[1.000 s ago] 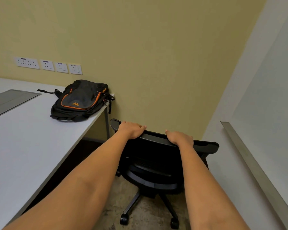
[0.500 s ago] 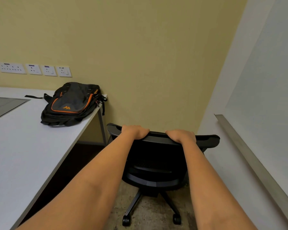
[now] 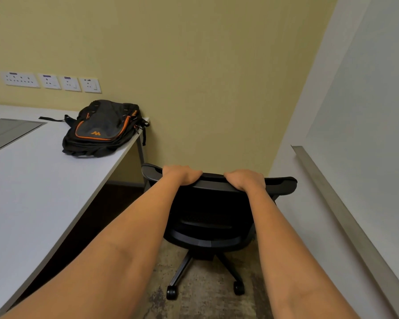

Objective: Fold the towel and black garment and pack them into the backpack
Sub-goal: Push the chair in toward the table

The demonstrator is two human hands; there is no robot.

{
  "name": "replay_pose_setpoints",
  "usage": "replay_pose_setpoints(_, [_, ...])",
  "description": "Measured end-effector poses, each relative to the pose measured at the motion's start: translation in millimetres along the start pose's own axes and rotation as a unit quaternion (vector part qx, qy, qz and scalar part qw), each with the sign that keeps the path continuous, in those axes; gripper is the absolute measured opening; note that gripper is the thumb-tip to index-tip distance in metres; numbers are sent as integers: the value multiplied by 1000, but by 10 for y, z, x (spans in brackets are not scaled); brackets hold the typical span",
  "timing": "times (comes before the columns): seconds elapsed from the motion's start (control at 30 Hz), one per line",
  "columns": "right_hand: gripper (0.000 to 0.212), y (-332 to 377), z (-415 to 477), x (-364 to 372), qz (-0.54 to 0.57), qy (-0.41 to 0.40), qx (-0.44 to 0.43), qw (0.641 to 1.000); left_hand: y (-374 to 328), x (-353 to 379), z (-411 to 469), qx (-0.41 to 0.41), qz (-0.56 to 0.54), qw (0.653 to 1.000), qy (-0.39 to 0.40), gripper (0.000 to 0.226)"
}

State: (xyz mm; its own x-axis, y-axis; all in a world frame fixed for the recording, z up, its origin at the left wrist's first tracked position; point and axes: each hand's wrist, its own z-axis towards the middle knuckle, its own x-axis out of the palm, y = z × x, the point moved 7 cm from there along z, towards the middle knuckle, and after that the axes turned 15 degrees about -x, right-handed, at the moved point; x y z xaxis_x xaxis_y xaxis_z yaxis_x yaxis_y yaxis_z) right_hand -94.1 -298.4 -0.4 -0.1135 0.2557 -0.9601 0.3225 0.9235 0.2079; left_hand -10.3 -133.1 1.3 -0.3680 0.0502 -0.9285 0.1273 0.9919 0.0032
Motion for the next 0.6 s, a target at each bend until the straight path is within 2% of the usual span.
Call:
replay_pose_setpoints(0.3, [53,-25,-671,137,-9,-11,-83,996,167,342,-882,-50,-41,998,-2,63])
replay_pose_setpoints(0.5, [41,-155,-1207,129,2,-70,-168,983,163,637,-1480,-89,-63,994,-27,64])
replay_pose_setpoints(0.6, [44,-183,-1434,118,3,-77,-196,978,153,752,-1743,-104,-75,991,-29,63])
